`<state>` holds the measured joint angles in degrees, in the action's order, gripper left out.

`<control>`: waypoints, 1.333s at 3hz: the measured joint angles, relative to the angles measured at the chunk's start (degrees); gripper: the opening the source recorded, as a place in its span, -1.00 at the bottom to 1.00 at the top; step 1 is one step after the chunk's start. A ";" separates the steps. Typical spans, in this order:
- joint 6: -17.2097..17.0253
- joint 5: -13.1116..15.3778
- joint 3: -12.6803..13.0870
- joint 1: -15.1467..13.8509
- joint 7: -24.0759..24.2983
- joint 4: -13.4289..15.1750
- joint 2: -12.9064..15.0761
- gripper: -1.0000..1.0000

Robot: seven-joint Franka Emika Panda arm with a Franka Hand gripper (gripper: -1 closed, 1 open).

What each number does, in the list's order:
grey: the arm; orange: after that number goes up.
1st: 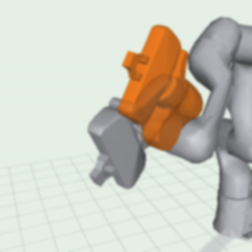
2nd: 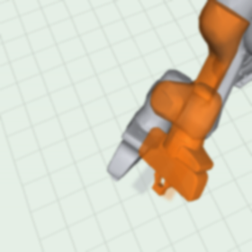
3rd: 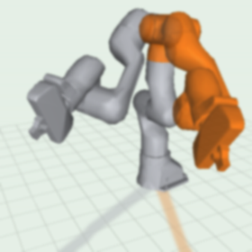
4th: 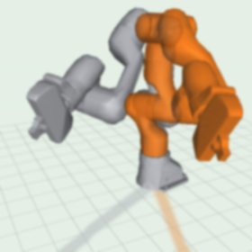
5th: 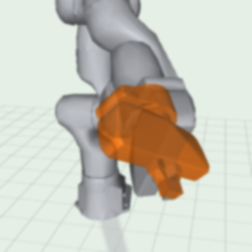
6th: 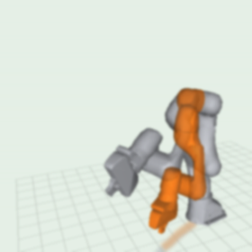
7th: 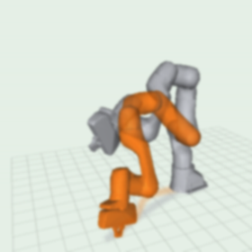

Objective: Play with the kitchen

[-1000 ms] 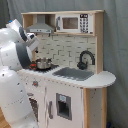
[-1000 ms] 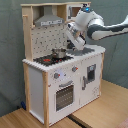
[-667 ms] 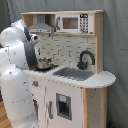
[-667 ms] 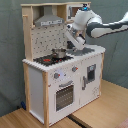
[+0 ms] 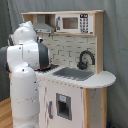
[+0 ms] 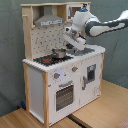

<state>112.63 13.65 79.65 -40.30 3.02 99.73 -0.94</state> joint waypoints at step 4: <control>-2.26 13.97 -1.69 8.65 -3.37 -3.32 15.00 1.00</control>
<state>110.38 27.62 77.95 -31.65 -0.35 96.41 14.07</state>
